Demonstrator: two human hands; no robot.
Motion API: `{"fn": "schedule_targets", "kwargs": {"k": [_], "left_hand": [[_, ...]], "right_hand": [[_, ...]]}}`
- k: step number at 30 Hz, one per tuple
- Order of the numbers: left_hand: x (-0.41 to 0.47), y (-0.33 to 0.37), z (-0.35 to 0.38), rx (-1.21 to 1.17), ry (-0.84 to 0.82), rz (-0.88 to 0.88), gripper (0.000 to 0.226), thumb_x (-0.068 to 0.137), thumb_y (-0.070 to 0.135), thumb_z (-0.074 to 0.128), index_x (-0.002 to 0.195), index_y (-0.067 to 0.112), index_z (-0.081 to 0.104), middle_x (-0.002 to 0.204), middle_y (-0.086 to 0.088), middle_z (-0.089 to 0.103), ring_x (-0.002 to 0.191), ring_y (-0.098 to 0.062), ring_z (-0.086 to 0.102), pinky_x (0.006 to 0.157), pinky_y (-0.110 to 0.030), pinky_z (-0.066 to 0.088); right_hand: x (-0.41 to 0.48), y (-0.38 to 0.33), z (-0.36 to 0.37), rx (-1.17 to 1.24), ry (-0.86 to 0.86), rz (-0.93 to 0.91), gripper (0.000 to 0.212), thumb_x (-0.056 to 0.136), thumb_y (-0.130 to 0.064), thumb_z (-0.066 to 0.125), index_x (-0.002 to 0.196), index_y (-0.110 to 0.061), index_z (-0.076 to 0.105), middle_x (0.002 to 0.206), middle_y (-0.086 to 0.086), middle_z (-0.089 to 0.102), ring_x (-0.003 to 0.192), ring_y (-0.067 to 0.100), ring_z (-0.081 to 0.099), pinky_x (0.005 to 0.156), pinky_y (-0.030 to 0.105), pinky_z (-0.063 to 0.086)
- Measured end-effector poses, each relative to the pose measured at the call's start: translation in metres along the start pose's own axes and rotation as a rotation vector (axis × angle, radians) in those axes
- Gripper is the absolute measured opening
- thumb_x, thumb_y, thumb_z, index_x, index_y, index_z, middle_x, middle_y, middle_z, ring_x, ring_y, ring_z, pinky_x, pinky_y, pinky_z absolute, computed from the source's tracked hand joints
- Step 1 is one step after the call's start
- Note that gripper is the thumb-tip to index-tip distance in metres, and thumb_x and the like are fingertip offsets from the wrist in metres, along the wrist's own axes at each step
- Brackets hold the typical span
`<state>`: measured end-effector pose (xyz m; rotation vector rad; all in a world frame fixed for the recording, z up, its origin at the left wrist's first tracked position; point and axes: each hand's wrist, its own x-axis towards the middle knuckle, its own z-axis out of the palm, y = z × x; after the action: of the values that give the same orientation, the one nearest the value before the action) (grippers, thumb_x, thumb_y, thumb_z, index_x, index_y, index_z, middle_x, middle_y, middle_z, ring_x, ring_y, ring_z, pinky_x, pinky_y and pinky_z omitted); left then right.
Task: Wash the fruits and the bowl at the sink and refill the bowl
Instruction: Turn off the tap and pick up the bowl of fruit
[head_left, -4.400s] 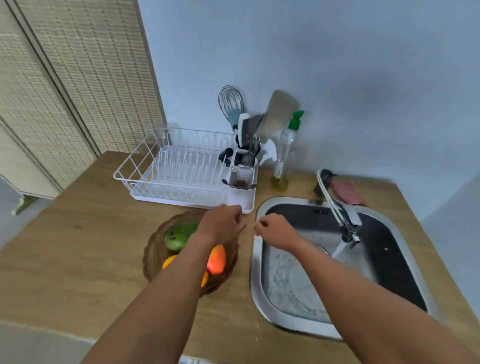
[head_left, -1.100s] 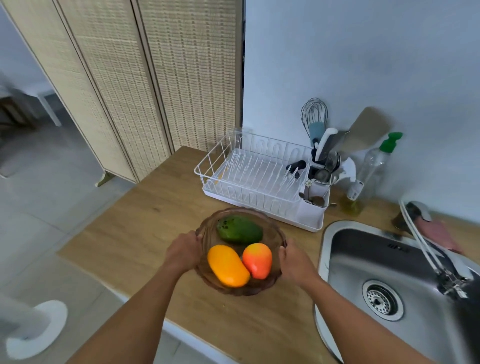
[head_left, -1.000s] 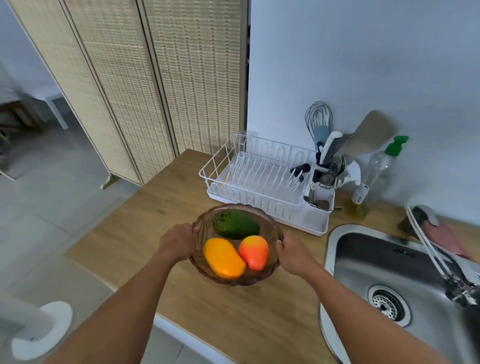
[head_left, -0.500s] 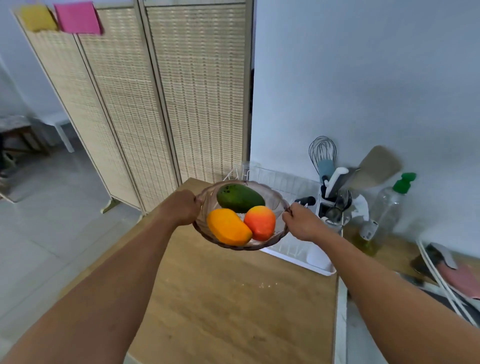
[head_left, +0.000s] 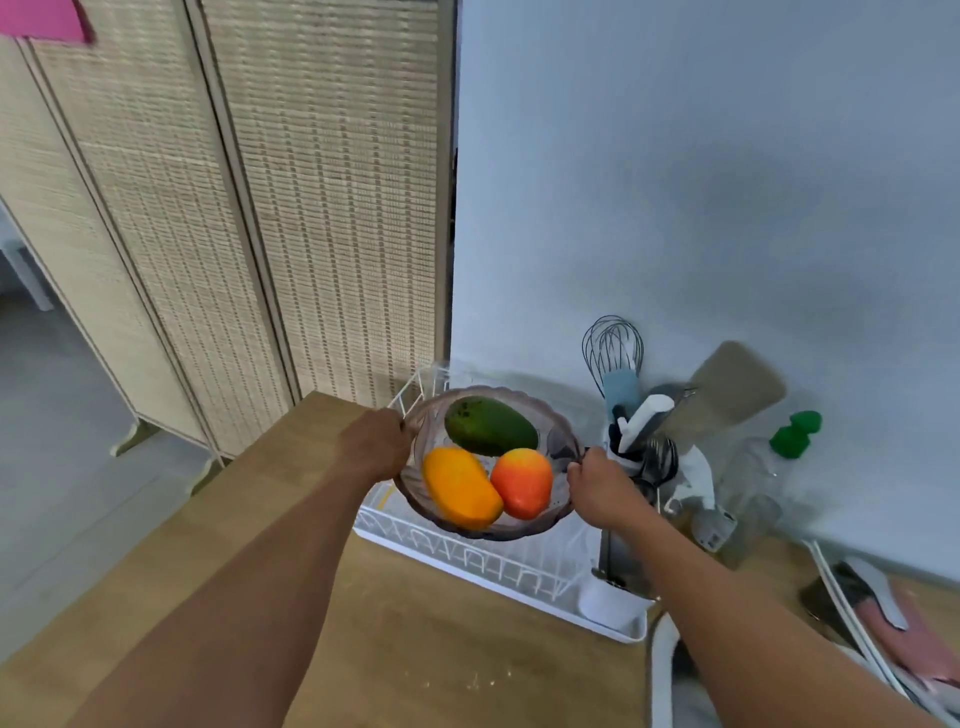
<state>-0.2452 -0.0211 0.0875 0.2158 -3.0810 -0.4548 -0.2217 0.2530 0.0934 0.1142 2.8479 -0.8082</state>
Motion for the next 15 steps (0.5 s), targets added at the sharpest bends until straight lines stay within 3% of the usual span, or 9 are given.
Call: {"fn": "schedule_targets", "kwargs": {"k": [4, 8, 13, 15], "left_hand": [[0.026, 0.01, 0.013, -0.005, 0.01, -0.005, 0.036, 0.1, 0.043, 0.039, 0.086, 0.016, 0.057, 0.102, -0.013, 0.068, 0.094, -0.031, 0.063, 0.074, -0.035, 0.045], [0.042, 0.017, 0.028, 0.01, 0.001, -0.011, 0.038, 0.1, 0.042, 0.039, 0.099, 0.013, 0.062, 0.105, -0.013, 0.068, 0.098, -0.032, 0.063, 0.078, -0.037, 0.047], [0.049, 0.018, 0.042, -0.047, -0.015, 0.005, 0.038, 0.1, 0.044, 0.039, 0.099, 0.013, 0.062, 0.104, -0.013, 0.068, 0.099, -0.032, 0.063, 0.082, -0.041, 0.05], [0.049, 0.016, 0.041, -0.095, -0.016, 0.004, 0.038, 0.099, 0.044, 0.042, 0.099, 0.012, 0.063, 0.104, -0.014, 0.068, 0.099, -0.032, 0.062, 0.08, -0.039, 0.048]], "right_hand": [[0.018, 0.008, 0.005, 0.028, 0.018, 0.047, 0.037, 0.103, -0.021, 0.033, 0.131, 0.002, 0.035, 0.125, 0.022, 0.058, 0.11, 0.035, 0.058, 0.076, 0.032, 0.039], [0.029, 0.016, 0.013, 0.044, 0.011, 0.113, 0.043, 0.103, -0.02, 0.032, 0.139, 0.003, 0.027, 0.124, 0.022, 0.058, 0.11, 0.034, 0.058, 0.074, 0.034, 0.04], [0.038, 0.025, 0.018, 0.023, 0.026, 0.147, 0.04, 0.101, -0.024, 0.032, 0.134, -0.001, 0.033, 0.122, 0.023, 0.059, 0.106, 0.038, 0.059, 0.08, 0.041, 0.048], [0.04, 0.025, 0.016, 0.015, 0.031, 0.134, 0.038, 0.1, -0.024, 0.036, 0.13, -0.001, 0.039, 0.12, 0.022, 0.059, 0.105, 0.037, 0.058, 0.077, 0.038, 0.045]]}}
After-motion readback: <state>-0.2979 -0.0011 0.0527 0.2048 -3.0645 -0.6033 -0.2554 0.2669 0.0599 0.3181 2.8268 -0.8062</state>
